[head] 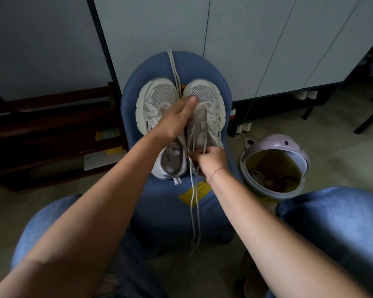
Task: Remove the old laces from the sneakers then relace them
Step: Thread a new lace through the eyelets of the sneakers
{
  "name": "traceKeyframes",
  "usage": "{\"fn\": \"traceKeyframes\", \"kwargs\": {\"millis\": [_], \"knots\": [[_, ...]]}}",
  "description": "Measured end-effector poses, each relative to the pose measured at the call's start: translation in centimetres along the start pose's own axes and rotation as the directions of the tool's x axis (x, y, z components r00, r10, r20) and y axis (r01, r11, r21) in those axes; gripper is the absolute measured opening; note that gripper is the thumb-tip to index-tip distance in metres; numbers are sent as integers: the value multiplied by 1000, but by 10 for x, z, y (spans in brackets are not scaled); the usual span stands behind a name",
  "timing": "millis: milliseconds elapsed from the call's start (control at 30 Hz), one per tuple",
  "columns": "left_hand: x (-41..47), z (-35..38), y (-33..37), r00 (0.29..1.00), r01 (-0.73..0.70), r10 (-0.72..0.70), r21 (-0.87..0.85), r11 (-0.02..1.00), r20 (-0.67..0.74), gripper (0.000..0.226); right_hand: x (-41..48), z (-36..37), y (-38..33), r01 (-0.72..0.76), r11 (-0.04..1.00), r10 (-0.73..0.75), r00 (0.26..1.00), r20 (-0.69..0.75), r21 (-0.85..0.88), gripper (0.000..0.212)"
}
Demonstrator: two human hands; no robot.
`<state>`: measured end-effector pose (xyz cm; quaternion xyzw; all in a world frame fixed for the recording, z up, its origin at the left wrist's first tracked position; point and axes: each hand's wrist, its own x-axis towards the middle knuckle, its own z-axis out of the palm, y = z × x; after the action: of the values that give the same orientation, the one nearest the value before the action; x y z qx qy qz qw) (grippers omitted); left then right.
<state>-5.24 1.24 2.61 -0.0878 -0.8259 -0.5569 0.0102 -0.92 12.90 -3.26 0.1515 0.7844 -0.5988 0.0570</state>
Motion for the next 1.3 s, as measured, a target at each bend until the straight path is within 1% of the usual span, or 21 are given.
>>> {"fn": "traceKeyframes", "kwargs": {"millis": [100, 200, 300, 333, 467, 567, 633, 733, 900, 1000, 1100, 1200, 1300], "knots": [[0, -1, 1, 1000, 9, -9, -12, 1000, 7, 57, -8, -5, -1, 8, 999, -4, 994, 107, -37, 17], [0, -1, 2, 1000, 22, -21, -18, 1000, 13, 64, -25, -16, 0, 37, 999, -29, 981, 193, -35, 25], [-2, -2, 3, 999, 34, -34, -26, 999, 4, 68, -48, -30, 7, 66, 998, -67, 962, 264, 11, 26], [-2, -1, 3, 999, 39, -39, -25, 999, 2, 69, -54, -35, 10, 69, 997, -74, 960, 271, 28, 25], [-2, -2, 5, 999, 41, -41, -19, 999, 7, 60, -63, -47, 22, 32, 997, -48, 965, 259, 65, 23], [-2, -2, 6, 999, 47, -47, -29, 998, 0, 59, -68, -48, 30, 26, 1000, -23, 955, 297, -7, 23], [-2, -1, 6, 999, 49, -49, -39, 998, -4, 58, -72, -46, 35, 37, 999, -27, 948, 317, -25, 25], [-3, -1, 8, 998, 58, -58, -42, 997, -5, 57, -74, -44, 40, 38, 999, -35, 950, 310, -2, 27], [-3, -1, 9, 998, 61, -61, -23, 998, -15, 58, -77, -46, 48, 77, 995, -50, 944, 326, -70, 29], [-5, -1, 13, 998, 59, -60, -28, 998, -15, 57, -79, -41, 55, 71, 992, -37, 949, 312, -100, 32], [-7, -1, 17, 998, 57, -58, -40, 998, -11, 53, -82, -33, 61, 66, 991, -29, 956, 293, -116, 36], [-12, 0, 23, 999, 39, -39, -35, 999, 1, 42, -81, -32, 66, 55, 986, -7, 956, 294, -155, 37], [-10, 1, 22, 999, 34, -34, -26, 999, -1, 49, -80, -36, 68, 43, 979, 20, 952, 306, -197, 38]]}}
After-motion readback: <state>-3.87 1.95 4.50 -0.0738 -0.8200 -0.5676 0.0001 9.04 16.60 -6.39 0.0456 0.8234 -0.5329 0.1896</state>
